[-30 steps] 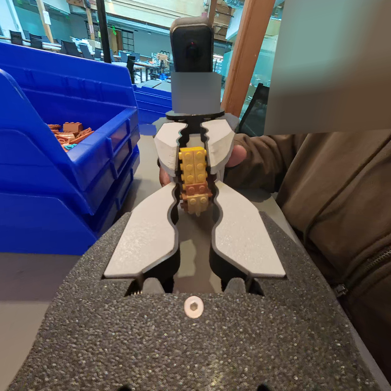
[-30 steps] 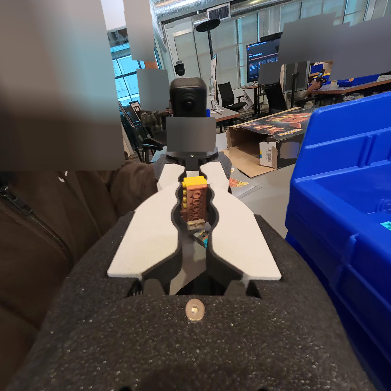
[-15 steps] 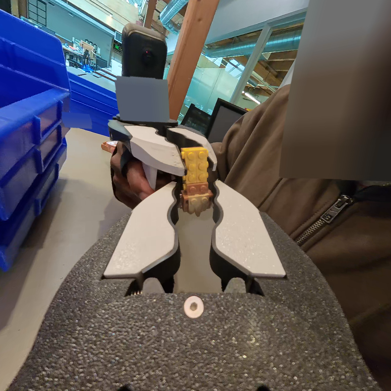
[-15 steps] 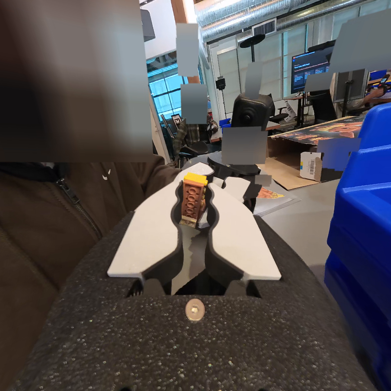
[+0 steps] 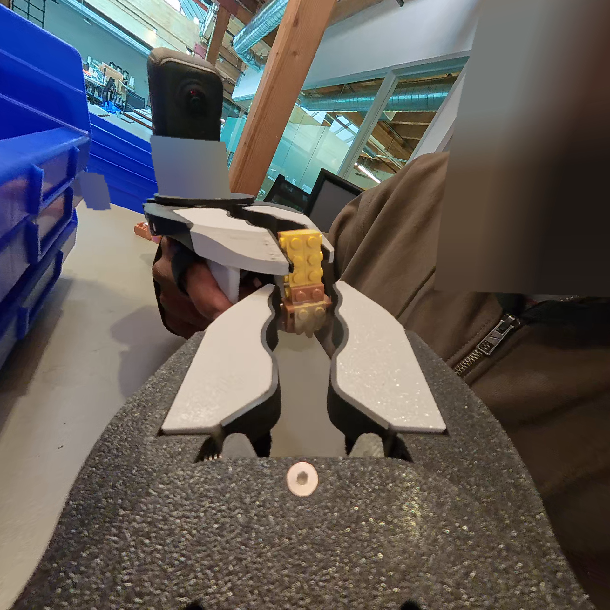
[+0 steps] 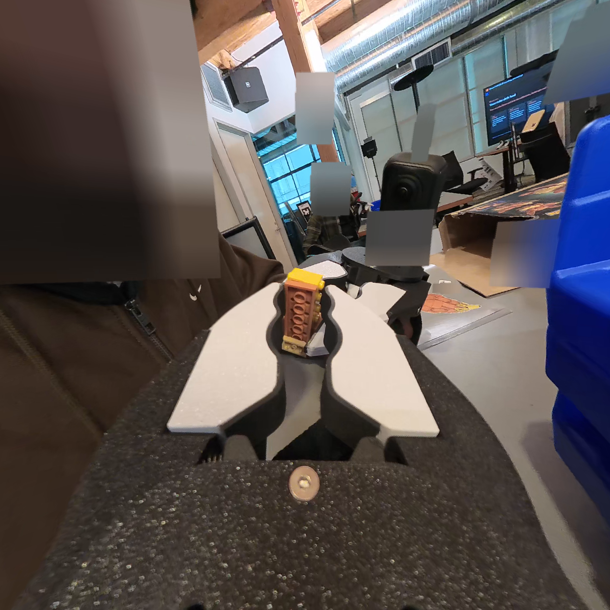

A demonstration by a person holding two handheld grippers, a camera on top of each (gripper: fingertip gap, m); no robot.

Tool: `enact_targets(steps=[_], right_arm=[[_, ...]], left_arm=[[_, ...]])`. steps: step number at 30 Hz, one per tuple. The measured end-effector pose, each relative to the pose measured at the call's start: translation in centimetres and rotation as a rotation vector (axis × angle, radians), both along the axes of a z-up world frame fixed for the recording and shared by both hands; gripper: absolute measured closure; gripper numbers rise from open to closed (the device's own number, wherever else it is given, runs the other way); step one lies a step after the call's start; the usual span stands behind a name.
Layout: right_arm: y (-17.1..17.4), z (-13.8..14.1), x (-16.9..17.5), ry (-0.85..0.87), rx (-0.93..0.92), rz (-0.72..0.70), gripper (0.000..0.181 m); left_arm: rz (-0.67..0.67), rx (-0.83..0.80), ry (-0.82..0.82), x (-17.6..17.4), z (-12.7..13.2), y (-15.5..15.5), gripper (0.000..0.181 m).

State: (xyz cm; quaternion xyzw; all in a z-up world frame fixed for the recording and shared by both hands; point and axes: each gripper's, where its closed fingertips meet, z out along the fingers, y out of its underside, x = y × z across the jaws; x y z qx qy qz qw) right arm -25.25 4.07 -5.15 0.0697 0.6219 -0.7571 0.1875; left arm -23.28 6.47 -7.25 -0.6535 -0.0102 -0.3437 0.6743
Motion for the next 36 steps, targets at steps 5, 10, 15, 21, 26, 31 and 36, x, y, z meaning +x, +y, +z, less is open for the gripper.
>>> enact_targets(steps=[5, 10, 15, 21, 26, 31, 36], right_arm=[[0.0, 0.1, -0.3, -0.040, -0.021, -0.003, 0.160], [0.3, -0.3, -2.3, -0.023, 0.051, -0.156, 0.162], [0.6, -1.0, -3.1, 0.080, 0.159, -0.260, 0.160], [0.6, -0.9, -2.4, 0.111, 0.137, -0.220, 0.162], [0.7, -0.6, -1.9, 0.045, 0.053, -0.149, 0.162], [0.7, -0.6, -1.9, -0.017, 0.010, -0.119, 0.162], [0.6, -0.5, -2.0, -0.036, 0.001, -0.115, 0.162]], left_arm=[[0.028, 0.005, -0.004, -0.4, 0.1, 0.0, 0.152], [0.206, -0.051, 0.094, -2.6, -0.5, 0.5, 0.153], [0.344, -0.132, 0.272, -3.7, -1.4, 0.8, 0.152], [0.256, -0.096, 0.178, -2.8, -1.1, 0.7, 0.153], [0.141, -0.047, 0.007, -2.0, -0.4, 0.4, 0.152], [0.088, -0.025, -0.100, -1.9, -0.2, 0.3, 0.153], [0.081, -0.010, -0.124, -2.0, 0.0, 0.2, 0.152]])
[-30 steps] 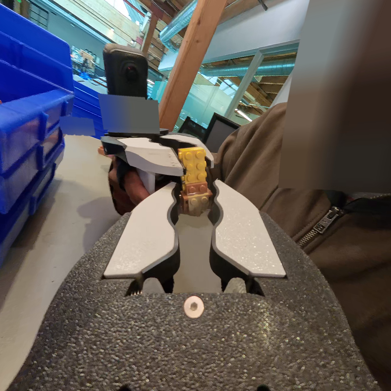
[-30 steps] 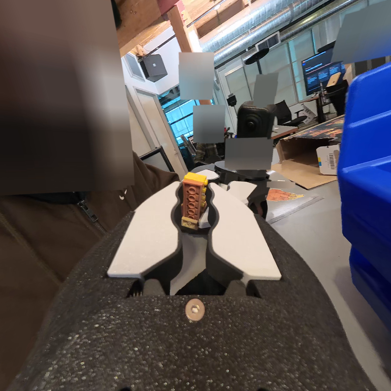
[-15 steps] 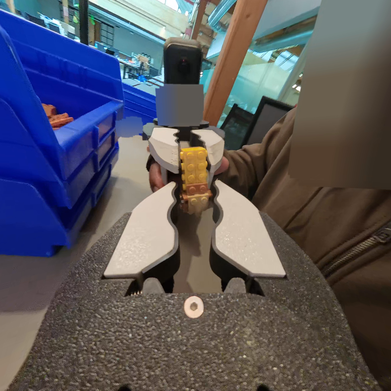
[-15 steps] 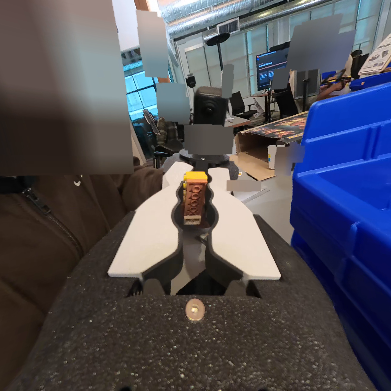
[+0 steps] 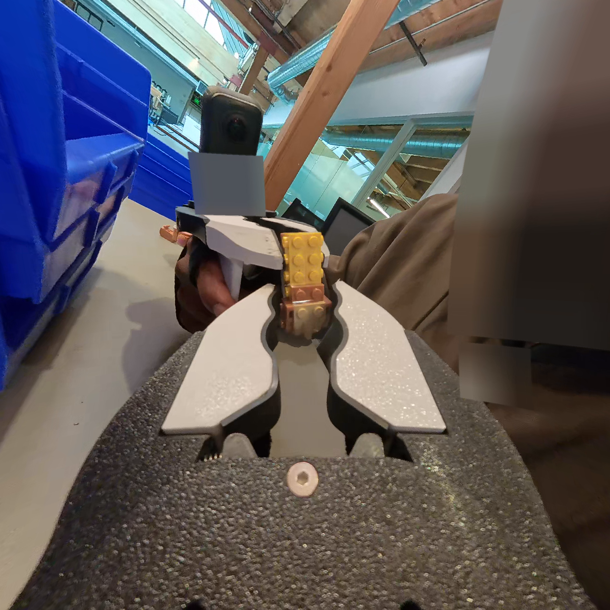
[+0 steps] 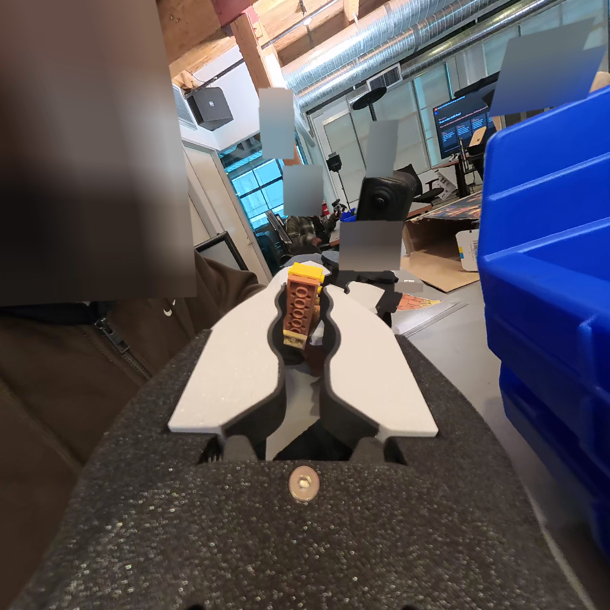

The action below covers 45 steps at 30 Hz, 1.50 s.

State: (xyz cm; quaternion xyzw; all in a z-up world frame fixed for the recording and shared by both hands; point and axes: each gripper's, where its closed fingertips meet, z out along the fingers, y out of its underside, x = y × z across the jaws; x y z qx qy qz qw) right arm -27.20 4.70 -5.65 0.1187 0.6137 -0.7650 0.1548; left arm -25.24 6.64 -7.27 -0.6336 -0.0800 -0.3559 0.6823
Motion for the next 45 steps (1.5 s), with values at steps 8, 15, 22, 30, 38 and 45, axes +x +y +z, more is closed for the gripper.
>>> enact_targets(steps=[8, 15, 22, 30, 38, 45], right_arm=[[0.2, -0.1, -0.5, -0.004, 0.009, -0.035, 0.163], [0.2, -0.8, -1.2, 0.016, 0.070, -0.092, 0.163], [0.5, -2.2, -2.0, -0.007, 0.143, -0.133, 0.163], [1.2, -2.5, -2.4, -0.040, 0.152, -0.167, 0.163], [2.0, -1.9, -2.6, -0.089, 0.090, -0.169, 0.163], [4.1, 1.5, -2.4, -0.198, -0.217, -0.063, 0.163]], left_arm=[[0.048, -0.012, 0.007, -0.7, -0.1, 0.1, 0.153], [0.137, -0.098, 0.094, -1.7, -1.2, 0.3, 0.153], [0.197, -0.220, 0.153, -2.6, -2.9, 0.5, 0.153], [0.229, -0.322, 0.226, -3.2, -4.0, 0.1, 0.153], [0.209, -0.541, 0.311, -2.7, -7.4, 0.3, 0.152], [0.230, -0.648, 0.420, -2.5, -9.0, 0.6, 0.152]])
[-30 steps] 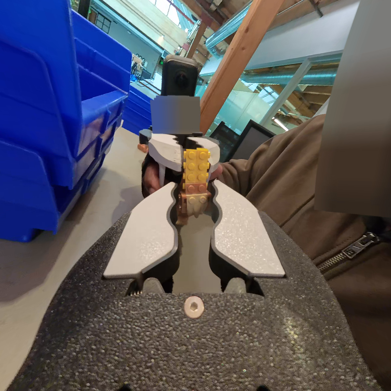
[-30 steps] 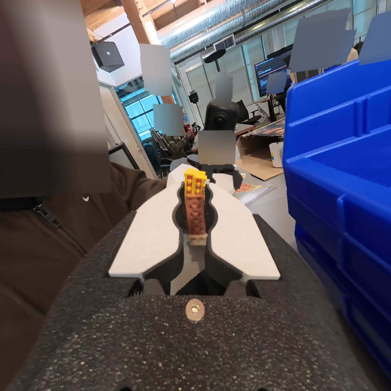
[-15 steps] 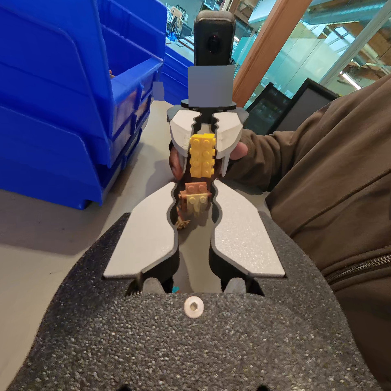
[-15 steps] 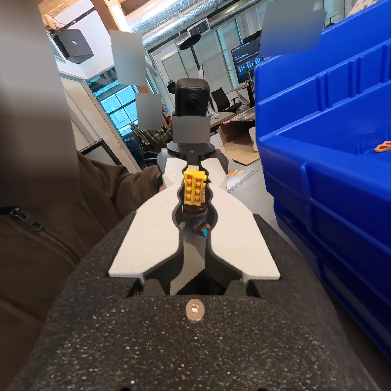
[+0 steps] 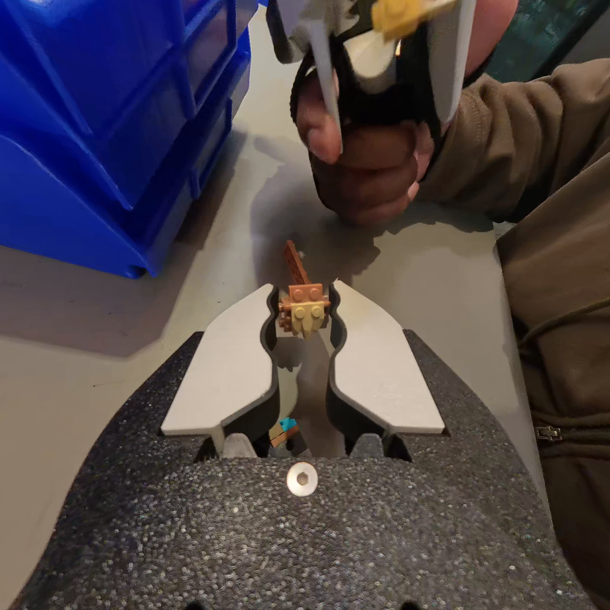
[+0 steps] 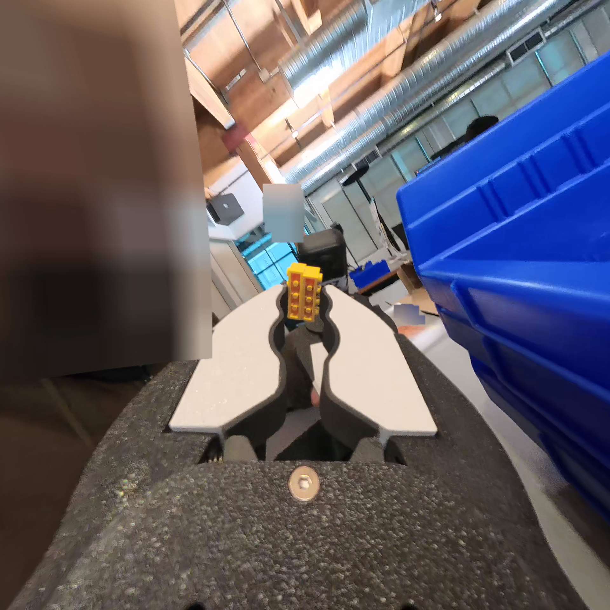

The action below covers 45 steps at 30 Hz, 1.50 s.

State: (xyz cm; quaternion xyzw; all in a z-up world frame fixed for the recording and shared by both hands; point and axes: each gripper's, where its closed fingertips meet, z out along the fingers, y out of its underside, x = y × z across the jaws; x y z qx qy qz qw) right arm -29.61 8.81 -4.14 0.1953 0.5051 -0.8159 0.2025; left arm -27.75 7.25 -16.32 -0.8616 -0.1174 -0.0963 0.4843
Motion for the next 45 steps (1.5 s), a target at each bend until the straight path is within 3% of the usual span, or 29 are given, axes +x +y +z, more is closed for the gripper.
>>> enact_targets(steps=[4, 7, 9, 13, 15, 23, 26, 30, 33, 45], right_arm=[[0.4, 0.8, -0.1, 0.022, -0.039, -0.005, 0.163], [0.5, 1.7, -0.9, 0.063, -0.011, -0.093, 0.162], [1.2, 3.2, -2.7, 0.105, 0.045, -0.248, 0.163], [5.2, 4.7, -9.3, 0.095, 0.353, -0.735, 0.162], [6.3, 5.4, -10.4, 0.084, 0.411, -0.805, 0.157], [7.6, 5.2, -9.8, 0.088, 0.454, -0.845, 0.152], [6.8, 4.9, -8.7, 0.146, 0.490, -0.786, 0.153], [2.0, 3.5, -4.0, 0.407, 0.546, -0.492, 0.156], [-0.6, -0.1, -2.1, 0.642, 0.732, -0.412, 0.155], [-4.9, -4.7, 0.5, 1.108, 0.858, -0.472, 0.151]], left_arm=[[0.019, 0.016, 0.009, -0.3, 0.4, 0.0, 0.152], [0.022, 0.020, 0.014, -0.3, 0.5, 0.0, 0.152], [0.021, 0.019, 0.020, -0.2, 0.6, 0.1, 0.152], [0.022, 0.021, 0.037, -0.2, 0.8, 0.1, 0.152], [0.027, 0.025, 0.042, -0.3, 0.9, 0.0, 0.152], [0.045, 0.072, 0.051, -0.7, 1.7, 0.1, 0.152], [0.053, 0.157, 0.033, -1.0, 2.9, 0.1, 0.152], [0.060, 0.363, -0.102, -1.5, 5.6, -0.3, 0.152], [0.059, 0.494, -0.209, -1.9, 7.1, -0.9, 0.152], [0.040, 0.625, -0.331, -1.3, 8.6, -0.7, 0.153]])
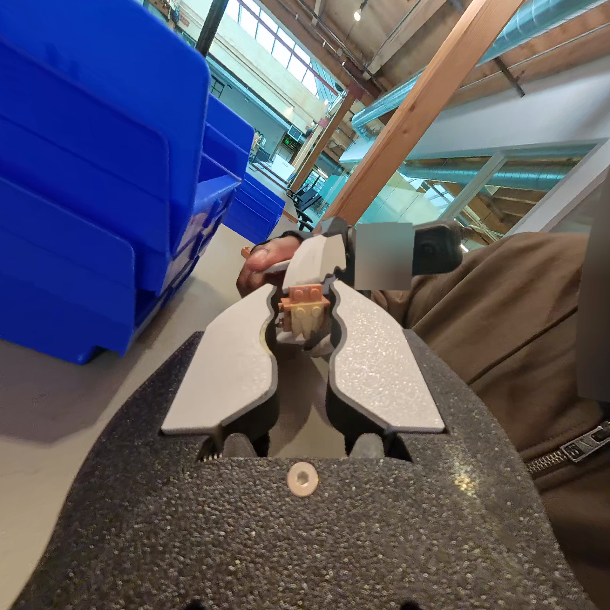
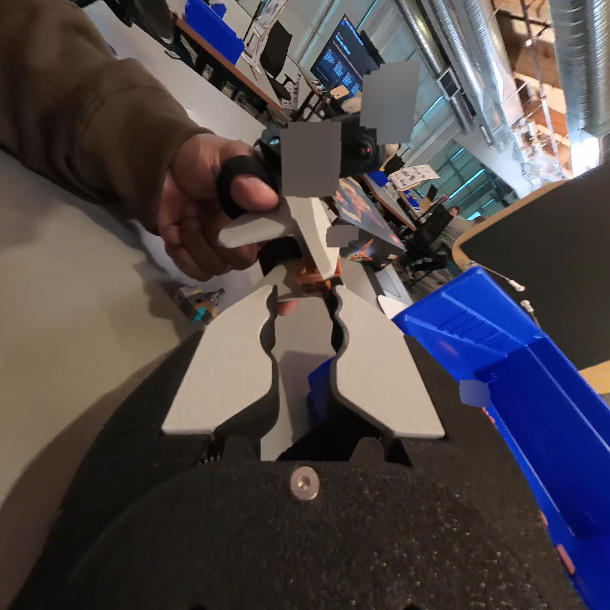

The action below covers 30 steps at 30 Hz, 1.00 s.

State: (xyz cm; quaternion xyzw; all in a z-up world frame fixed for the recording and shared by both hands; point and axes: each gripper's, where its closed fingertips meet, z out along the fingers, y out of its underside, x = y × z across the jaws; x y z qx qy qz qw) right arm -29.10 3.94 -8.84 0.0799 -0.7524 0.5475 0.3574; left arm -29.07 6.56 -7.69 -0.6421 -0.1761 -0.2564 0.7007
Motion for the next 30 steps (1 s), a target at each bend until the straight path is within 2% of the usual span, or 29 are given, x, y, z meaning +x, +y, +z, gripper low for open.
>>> enact_targets(steps=[3, 8, 15, 21, 24, 27, 30], right_arm=[[-0.4, 0.2, -0.2, 0.053, -0.014, -0.040, 0.159], [-0.4, 0.2, -0.5, 0.037, -0.031, -0.068, 0.159], [0.5, 1.5, -0.8, -0.185, -0.202, -0.016, 0.160], [1.0, 2.2, -0.7, -0.386, -0.335, 0.071, 0.160], [1.2, 1.8, -1.1, -0.372, -0.316, 0.046, 0.160], [0.8, 0.9, -1.2, -0.315, -0.246, 0.012, 0.160], [0.3, 0.0, -1.0, -0.259, -0.171, -0.008, 0.160]], left_arm=[[-0.004, -0.009, -0.009, 0.3, -0.3, 0.4, 0.153], [0.016, 0.001, -0.025, -0.1, -0.2, 0.4, 0.153], [0.039, 0.107, -0.089, -1.4, 1.1, -0.9, 0.153], [0.068, 0.030, 0.042, -1.7, 0.6, -1.2, 0.153], [0.040, -0.005, 0.050, -1.1, 0.2, -0.8, 0.152], [0.002, 0.001, -0.012, -0.7, 0.1, -0.5, 0.151], [-0.008, -0.073, -0.044, -0.6, -1.2, -0.1, 0.150]])
